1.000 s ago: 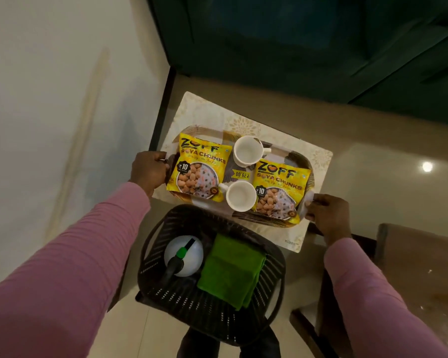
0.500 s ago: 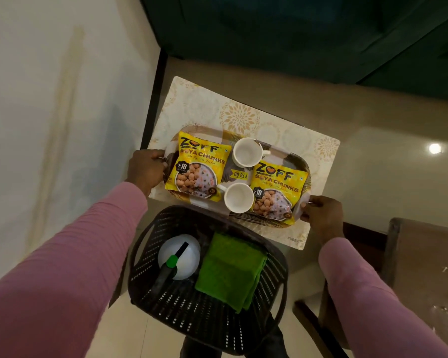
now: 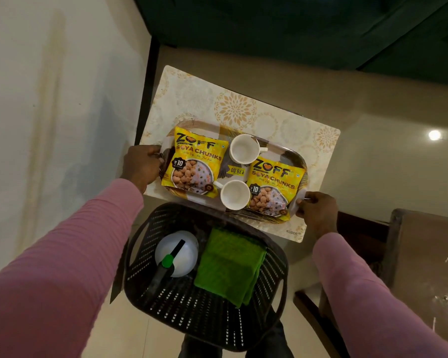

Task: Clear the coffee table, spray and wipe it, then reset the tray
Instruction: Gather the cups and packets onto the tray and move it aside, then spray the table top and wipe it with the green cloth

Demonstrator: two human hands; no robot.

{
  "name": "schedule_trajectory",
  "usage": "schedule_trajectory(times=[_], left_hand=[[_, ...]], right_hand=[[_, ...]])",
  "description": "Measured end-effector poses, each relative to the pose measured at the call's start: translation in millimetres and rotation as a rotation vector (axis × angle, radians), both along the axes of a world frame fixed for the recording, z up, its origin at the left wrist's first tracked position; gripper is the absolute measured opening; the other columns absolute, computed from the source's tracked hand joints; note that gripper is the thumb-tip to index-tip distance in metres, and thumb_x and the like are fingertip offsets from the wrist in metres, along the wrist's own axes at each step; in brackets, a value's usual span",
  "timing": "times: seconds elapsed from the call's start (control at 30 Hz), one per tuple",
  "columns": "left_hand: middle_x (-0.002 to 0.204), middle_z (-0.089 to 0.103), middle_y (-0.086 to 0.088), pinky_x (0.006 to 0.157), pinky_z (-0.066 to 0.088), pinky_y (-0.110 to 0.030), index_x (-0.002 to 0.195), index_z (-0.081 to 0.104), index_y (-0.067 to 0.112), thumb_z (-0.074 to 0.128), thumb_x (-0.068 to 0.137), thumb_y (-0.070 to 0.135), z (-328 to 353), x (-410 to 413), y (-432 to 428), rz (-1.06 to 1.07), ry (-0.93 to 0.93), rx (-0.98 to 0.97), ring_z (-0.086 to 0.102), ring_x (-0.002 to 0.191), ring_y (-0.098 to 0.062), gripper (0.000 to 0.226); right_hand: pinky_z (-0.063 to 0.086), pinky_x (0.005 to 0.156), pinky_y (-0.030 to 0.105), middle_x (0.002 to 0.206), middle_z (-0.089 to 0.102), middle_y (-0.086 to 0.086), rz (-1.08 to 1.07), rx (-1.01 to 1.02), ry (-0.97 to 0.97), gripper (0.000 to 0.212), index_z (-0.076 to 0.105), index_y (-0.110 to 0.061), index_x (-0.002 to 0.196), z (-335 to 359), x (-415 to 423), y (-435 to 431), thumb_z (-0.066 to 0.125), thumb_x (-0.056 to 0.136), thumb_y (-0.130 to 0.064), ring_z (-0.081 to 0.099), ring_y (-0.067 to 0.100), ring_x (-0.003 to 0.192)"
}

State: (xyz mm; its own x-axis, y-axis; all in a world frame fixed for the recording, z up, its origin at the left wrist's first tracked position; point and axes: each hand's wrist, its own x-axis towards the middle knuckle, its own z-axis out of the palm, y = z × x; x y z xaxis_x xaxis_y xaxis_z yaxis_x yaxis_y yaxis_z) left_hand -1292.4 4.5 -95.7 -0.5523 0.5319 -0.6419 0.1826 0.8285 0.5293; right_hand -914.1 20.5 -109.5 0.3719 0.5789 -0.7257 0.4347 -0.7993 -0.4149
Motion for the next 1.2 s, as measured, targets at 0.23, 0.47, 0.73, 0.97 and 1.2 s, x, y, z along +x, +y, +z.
schedule_trajectory(times=[0.23, 0.47, 0.73, 0.97, 1.2], left_hand=[[0.133, 0.059, -0.009, 0.104, 0.045, -0.033, 0.135, 0.055, 0.009, 0.06, 0.091, 0.008, 21, 13, -13, -0.145, 0.065, 0.021, 0.057, 0.119, -0.025, 0.044], [0.113, 0.06, 0.002, 0.083, 0.042, -0.007, 0.116, 0.064, 0.013, 0.051, 0.095, 0.008, 102, 29, -95, -0.14, 0.368, 0.389, 0.055, 0.1, -0.007, 0.026], [0.111, 0.068, -0.006, 0.078, 0.045, -0.008, 0.124, 0.063, 0.009, 0.055, 0.094, 0.002, 134, 38, -206, -0.455, 0.2, 0.339, 0.062, 0.097, -0.013, 0.032], [0.143, 0.047, 0.004, 0.102, 0.038, -0.008, 0.147, 0.038, 0.023, 0.053, 0.09, -0.007, 107, 50, -216, -0.65, -0.083, 0.321, 0.048, 0.126, -0.007, 0.067], [0.135, 0.057, -0.009, 0.087, 0.042, -0.017, 0.154, 0.01, 0.031, 0.07, 0.082, -0.001, 91, 48, -206, -0.849, -0.133, 0.172, 0.063, 0.111, -0.023, 0.099]], right_hand=[[0.05, 0.095, 0.043, 0.118, 0.066, 0.01, 0.212, 0.105, -0.266, 0.042, 0.059, -0.008, 0.126, 20, -6, -3, 0.066, 0.087, -0.023, 0.061, 0.029, 0.107], [0.046, 0.083, 0.032, 0.108, 0.065, 0.008, 0.455, 0.606, -0.276, 0.026, 0.064, -0.01, 0.115, 95, -39, -49, 0.057, 0.091, -0.017, 0.06, 0.022, 0.098], [0.053, 0.064, 0.036, 0.091, 0.067, 0.012, 1.289, 0.653, -0.009, 0.019, 0.07, -0.004, 0.097, 108, -103, -131, 0.062, 0.081, -0.009, 0.063, 0.031, 0.079], [0.057, 0.07, 0.045, 0.103, 0.066, 0.021, 1.679, 0.302, -0.176, 0.04, 0.067, -0.003, 0.111, 46, -127, -128, 0.07, 0.071, 0.0, 0.065, 0.041, 0.091], [0.027, 0.112, 0.049, 0.155, 0.027, 0.011, 1.861, 0.178, -0.139, 0.064, 0.022, -0.015, 0.151, 23, -141, -140, 0.051, 0.093, -0.016, 0.028, 0.037, 0.14]])
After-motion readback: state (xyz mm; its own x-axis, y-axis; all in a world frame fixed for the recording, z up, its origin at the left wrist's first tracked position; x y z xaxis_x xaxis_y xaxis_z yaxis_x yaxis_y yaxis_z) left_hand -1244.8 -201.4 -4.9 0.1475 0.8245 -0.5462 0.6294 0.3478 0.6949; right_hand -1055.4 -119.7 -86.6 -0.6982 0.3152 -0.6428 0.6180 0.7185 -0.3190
